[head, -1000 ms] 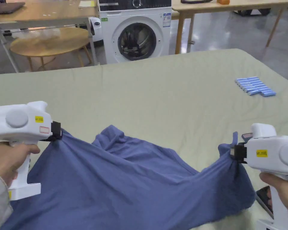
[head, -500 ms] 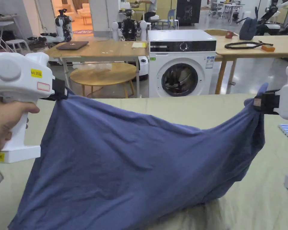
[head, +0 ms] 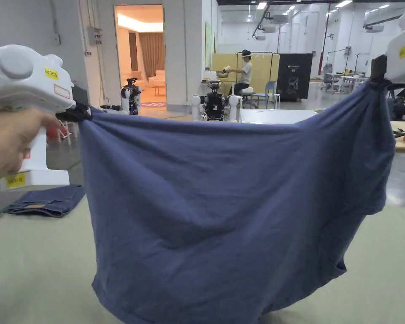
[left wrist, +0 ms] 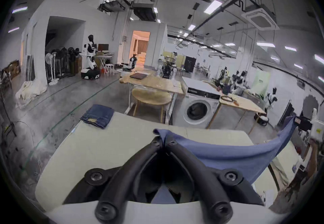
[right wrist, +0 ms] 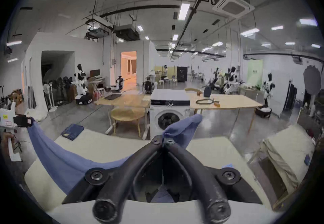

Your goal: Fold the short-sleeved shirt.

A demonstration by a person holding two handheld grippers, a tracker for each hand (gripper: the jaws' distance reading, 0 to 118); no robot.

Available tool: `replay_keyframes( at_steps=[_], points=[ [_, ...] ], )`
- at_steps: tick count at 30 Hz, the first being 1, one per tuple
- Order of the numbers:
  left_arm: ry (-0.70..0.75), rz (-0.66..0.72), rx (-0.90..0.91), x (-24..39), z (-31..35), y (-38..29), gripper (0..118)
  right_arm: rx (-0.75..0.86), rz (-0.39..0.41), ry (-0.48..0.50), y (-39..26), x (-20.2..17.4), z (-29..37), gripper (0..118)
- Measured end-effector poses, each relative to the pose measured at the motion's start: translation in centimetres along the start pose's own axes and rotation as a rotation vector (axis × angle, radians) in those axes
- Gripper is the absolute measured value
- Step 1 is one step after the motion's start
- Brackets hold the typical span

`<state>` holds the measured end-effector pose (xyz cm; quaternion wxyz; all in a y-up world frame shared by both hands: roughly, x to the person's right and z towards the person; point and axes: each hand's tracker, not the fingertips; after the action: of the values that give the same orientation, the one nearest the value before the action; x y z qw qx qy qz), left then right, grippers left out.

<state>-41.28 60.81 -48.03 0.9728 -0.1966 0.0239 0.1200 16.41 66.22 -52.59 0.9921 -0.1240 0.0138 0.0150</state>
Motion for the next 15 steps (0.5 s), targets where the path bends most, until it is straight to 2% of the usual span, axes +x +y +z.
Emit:
replay_keyframes(
  at_steps=[2,8,15],
  points=[
    [-0.011,0.019,0.018,1.2,-0.5,0.7,0,0.024,0.029,-0.03,2.4,-0.5,-1.3,0],
    [-0.05,0.094,0.085,0.6,-5.5,4.9,0,0.086,0.04,-0.075,7.7,-1.9,-4.9,0],
    [-0.062,0.139,0.072,-0.8,-12.9,6.9,0,0.125,0.059,-0.128,10.1,-3.2,-10.6,0]
  ],
)
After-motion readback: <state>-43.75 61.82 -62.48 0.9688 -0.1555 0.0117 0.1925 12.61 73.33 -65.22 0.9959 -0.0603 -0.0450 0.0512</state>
